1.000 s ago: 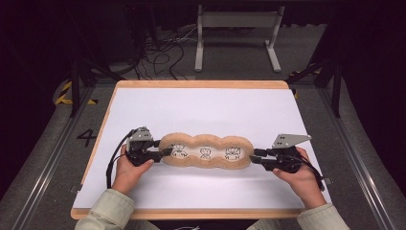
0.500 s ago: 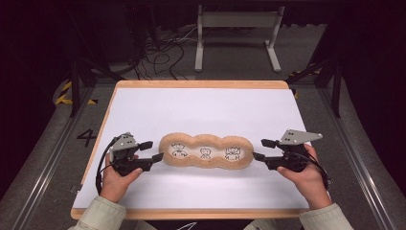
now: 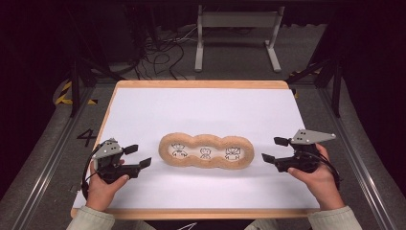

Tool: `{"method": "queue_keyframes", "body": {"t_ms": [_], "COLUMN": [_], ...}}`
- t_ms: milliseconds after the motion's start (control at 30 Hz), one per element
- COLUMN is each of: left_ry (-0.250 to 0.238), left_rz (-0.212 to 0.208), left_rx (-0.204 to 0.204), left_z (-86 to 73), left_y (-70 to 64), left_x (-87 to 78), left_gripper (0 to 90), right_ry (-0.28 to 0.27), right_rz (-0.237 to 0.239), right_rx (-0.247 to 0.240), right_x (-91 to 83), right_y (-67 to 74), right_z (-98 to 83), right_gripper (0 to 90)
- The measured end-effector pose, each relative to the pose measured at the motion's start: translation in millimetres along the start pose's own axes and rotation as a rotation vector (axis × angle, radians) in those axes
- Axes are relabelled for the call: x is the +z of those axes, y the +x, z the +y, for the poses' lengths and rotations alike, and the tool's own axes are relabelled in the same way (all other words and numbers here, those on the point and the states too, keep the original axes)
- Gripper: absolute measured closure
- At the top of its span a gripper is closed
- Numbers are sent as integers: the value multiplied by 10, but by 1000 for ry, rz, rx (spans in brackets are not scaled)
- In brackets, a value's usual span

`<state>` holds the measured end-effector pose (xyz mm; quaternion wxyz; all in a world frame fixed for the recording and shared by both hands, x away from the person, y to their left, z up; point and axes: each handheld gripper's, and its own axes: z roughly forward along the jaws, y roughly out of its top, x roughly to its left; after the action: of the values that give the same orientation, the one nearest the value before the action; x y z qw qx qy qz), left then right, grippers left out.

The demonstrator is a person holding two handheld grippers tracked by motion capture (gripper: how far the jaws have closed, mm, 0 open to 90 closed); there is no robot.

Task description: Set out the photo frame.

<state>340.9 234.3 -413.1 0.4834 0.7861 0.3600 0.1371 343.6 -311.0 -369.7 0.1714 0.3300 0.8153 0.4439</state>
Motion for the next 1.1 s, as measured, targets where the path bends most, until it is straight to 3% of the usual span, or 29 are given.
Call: {"method": "queue_keyframes", "body": {"t_ms": [167, 233, 267, 333, 400, 533, 567, 667, 767, 833, 900, 1100], "left_ry": [6, 11, 2, -15, -16, 7, 20, 44, 41, 50, 50, 47], "left_rz": [40, 51, 67, 115, 133, 133, 139, 130, 112, 92, 103, 88], "left_rx": [-16, -50, -33, -44, -54, -55, -32, -23, -47, -89, -100, -89], "left_z": [-92, -160, -172, -220, -254, -293, -307, -337, -384, -432, -446, -438], "left_y": [62, 97, 120, 132, 176, 226, 238, 264, 297, 349, 371, 351], "left_x": [-25, -24, -19, -25, -22, 9, 37, 99, 133, 165, 169, 173], "left_gripper": [229, 226, 226, 236, 240, 242, 242, 241, 242, 242, 241, 241], "right_ry": [4, 3, 2, -1, 1, -17, -19, -17, -18, -23, -20, 26], "right_rz": [-14, -21, -25, -30, -35, -53, -63, -72, -74, -74, -74, -79], "right_rx": [27, 41, 48, 58, 71, 79, 99, 122, 134, 140, 138, 151], "right_x": [-44, -68, -74, -78, -79, -69, -52, -25, -14, 8, 47, 118], "right_y": [-75, -135, -152, -192, -228, -291, -339, -413, -439, -467, -491, -507], "right_z": [-80, -143, -162, -203, -239, -313, -376, -477, -520, -587, -660, -737], "right_gripper": [206, 204, 204, 201, 199, 194, 194, 193, 188, 188, 185, 183]}}
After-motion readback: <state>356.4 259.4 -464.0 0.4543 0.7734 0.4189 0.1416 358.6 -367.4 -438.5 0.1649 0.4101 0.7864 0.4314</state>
